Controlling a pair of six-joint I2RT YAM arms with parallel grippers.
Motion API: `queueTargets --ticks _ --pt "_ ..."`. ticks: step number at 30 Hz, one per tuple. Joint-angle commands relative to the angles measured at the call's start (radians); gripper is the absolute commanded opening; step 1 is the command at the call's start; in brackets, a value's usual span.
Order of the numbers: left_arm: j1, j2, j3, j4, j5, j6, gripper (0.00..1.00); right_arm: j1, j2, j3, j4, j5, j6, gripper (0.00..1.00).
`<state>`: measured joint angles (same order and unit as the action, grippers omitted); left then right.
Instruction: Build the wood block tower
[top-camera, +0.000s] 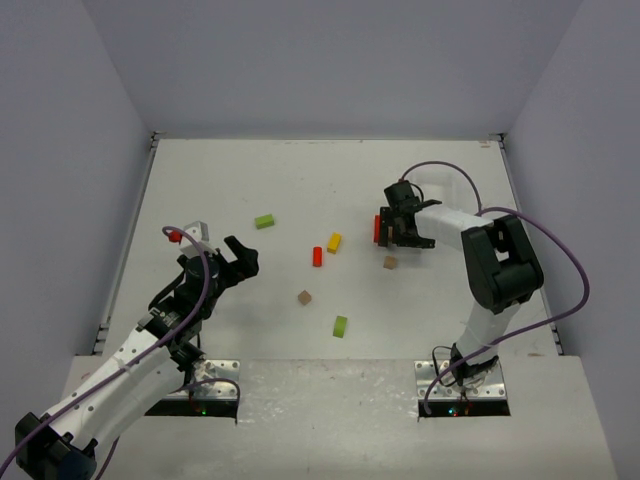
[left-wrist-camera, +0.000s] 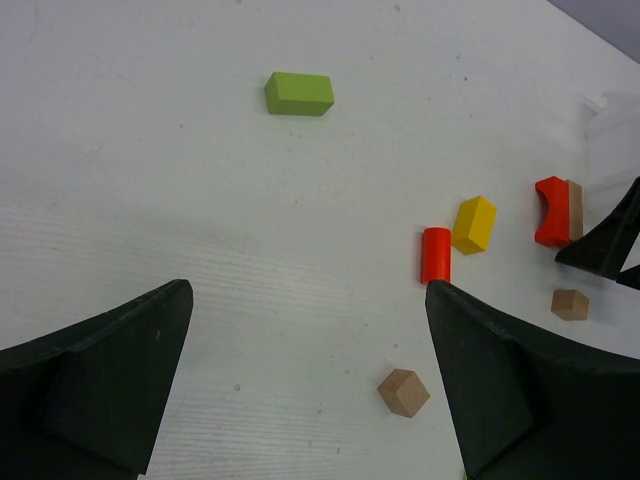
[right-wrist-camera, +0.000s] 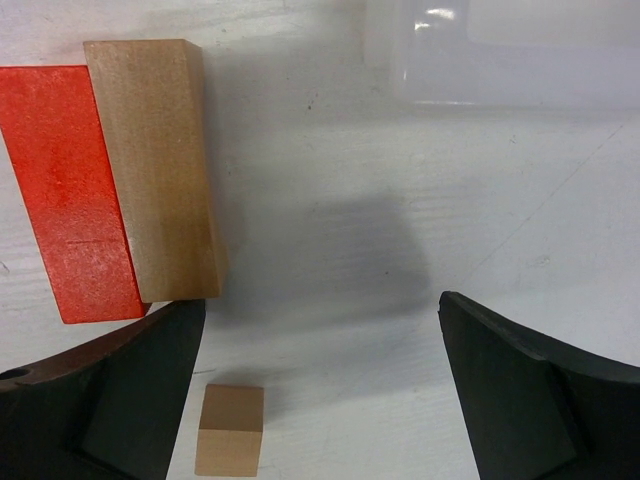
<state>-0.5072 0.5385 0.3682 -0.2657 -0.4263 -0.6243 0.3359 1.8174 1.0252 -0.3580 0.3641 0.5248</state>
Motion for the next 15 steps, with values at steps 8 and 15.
queueTargets --ticks 8,15 --pt "0.006 0.000 -0.002 0.043 -0.008 0.020 1.00 -0.003 -0.091 -0.062 -0.010 -0.065 -0.028 0.99" --pt "0.007 0.002 -0.002 0.043 -0.009 0.020 1.00 -0.001 -0.056 -0.027 0.008 -0.100 -0.043 0.99"
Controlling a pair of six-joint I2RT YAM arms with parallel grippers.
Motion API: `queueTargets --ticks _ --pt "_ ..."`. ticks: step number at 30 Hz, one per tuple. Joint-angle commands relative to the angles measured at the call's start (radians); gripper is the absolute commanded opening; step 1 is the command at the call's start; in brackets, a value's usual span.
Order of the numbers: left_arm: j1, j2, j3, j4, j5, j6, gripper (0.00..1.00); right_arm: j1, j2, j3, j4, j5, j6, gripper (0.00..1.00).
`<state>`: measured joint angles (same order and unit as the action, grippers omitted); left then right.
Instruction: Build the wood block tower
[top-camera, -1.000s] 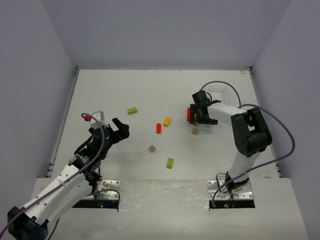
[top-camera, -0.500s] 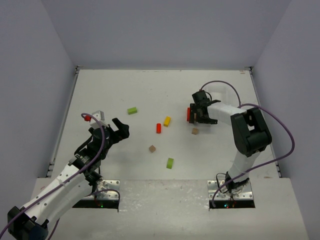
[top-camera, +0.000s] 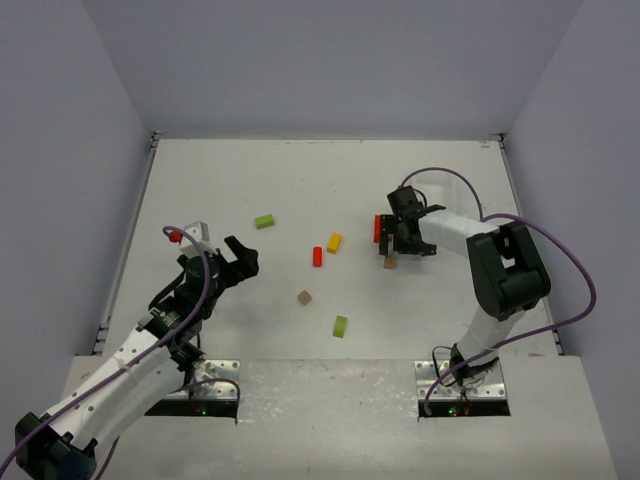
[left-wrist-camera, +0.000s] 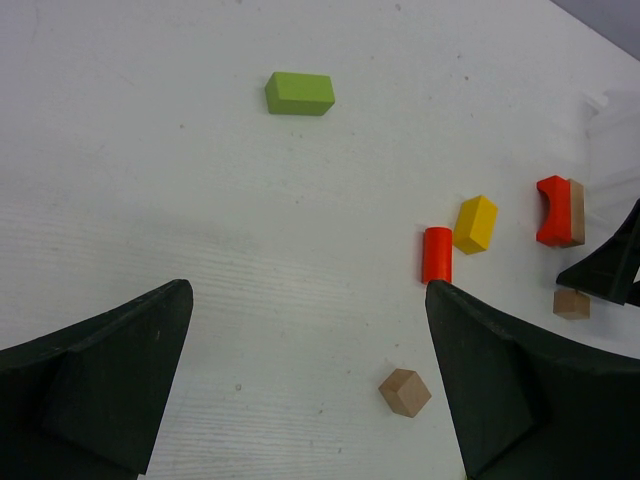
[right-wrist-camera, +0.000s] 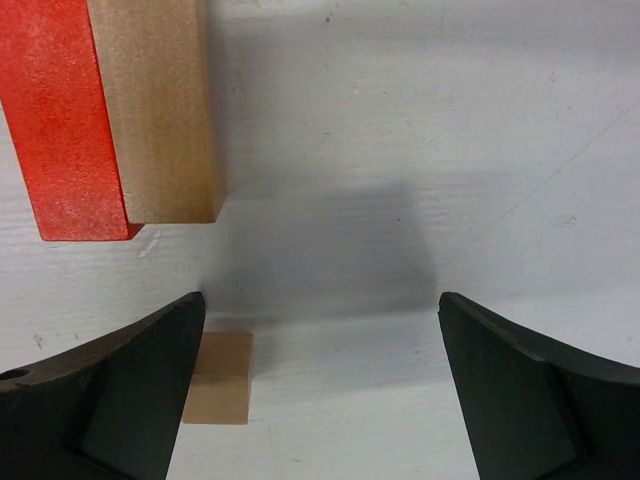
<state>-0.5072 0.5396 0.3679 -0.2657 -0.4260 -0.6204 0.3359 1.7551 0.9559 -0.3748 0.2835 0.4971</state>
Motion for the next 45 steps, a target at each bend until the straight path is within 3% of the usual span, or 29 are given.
queueTargets --ticks 1,30,38,45 --pt "0.007 0.000 -0.001 0.043 -0.010 0.015 1.00 -0.002 0.013 0.050 0.025 -0.020 -0.016 0.99" --pt "0.006 0.004 0.001 0.042 -0.013 0.016 1.00 -0.003 0.093 0.135 0.029 0.006 -0.012 0.99" --pt "0.006 0.007 0.002 0.043 -0.010 0.017 1.00 0.001 -0.013 0.079 0.029 -0.083 -0.027 0.99" --pt "0.006 0.005 0.004 0.043 -0.005 0.013 1.00 0.058 -0.215 0.019 0.056 -0.204 -0.067 0.99"
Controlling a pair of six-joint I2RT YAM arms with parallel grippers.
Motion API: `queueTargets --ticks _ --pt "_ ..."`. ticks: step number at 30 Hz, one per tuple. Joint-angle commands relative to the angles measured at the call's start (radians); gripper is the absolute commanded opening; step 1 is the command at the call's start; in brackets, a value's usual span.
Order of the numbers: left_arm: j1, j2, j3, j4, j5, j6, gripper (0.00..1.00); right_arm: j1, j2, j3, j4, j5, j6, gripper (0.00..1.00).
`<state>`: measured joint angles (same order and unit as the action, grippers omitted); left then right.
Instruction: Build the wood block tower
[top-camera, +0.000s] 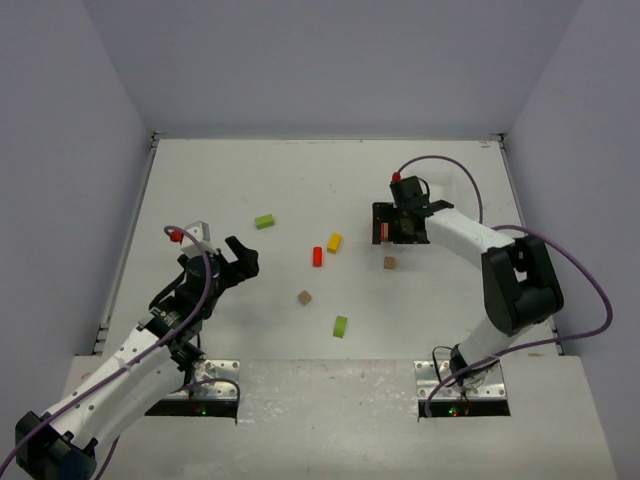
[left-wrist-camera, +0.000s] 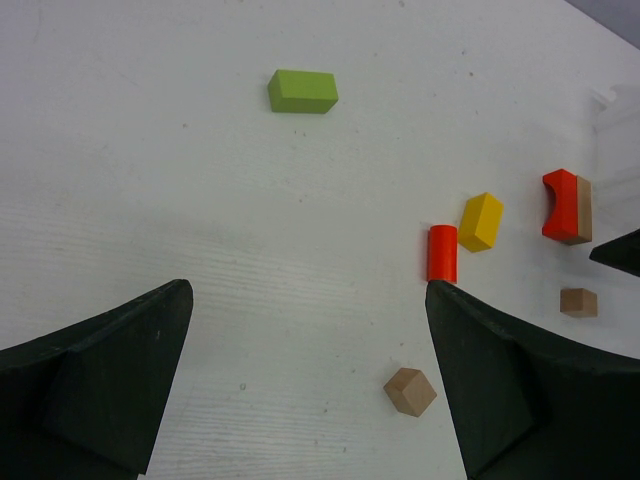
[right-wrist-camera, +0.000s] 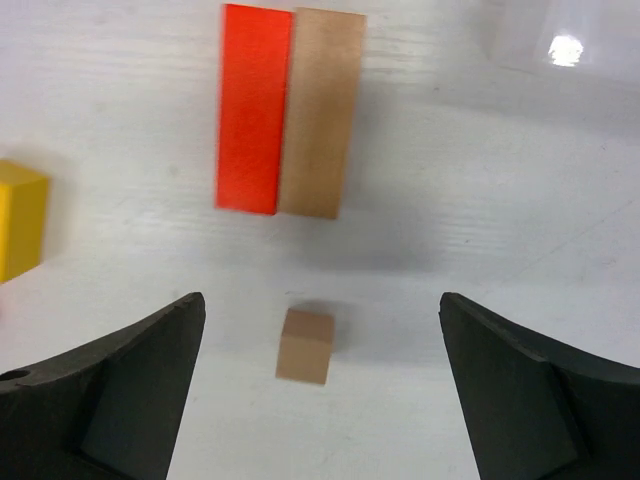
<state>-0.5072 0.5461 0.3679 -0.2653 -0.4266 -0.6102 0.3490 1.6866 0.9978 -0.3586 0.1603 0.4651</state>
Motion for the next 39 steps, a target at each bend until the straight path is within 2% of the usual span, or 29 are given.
queueTargets --ticks 1,4,8,12,16,23,28,39 --pt "0.007 0.002 0.005 0.039 -0.010 -0.002 1.00 0.065 -0.174 -0.028 0.033 -0.078 -0.037 0.99" --pt "0.006 0.014 0.017 0.014 -0.024 -0.025 1.00 0.151 -0.249 -0.039 -0.005 -0.001 -0.031 0.99" --pt "0.006 0.002 0.032 -0.014 -0.014 -0.052 1.00 0.256 -0.359 -0.134 -0.022 0.094 0.043 0.99" --pt "0.006 -0.030 0.022 -0.034 -0.025 -0.067 1.00 0.279 -0.516 -0.296 0.070 0.064 0.109 0.99" --pt "0.006 -0.022 0.001 -0.010 -0.046 -0.071 1.00 0.280 -0.656 -0.426 0.154 -0.003 0.106 0.99" --pt "0.006 0.196 0.061 0.111 -0.046 -0.075 1.00 0.279 -0.706 -0.479 0.171 0.026 0.094 0.99" --pt "0.007 0.490 0.246 0.059 -0.075 -0.117 1.00 0.280 -0.728 -0.522 0.176 0.080 0.110 0.99" --pt "0.009 0.723 0.415 0.123 -0.119 -0.102 1.00 0.280 -0.745 -0.561 0.185 0.107 0.121 0.99"
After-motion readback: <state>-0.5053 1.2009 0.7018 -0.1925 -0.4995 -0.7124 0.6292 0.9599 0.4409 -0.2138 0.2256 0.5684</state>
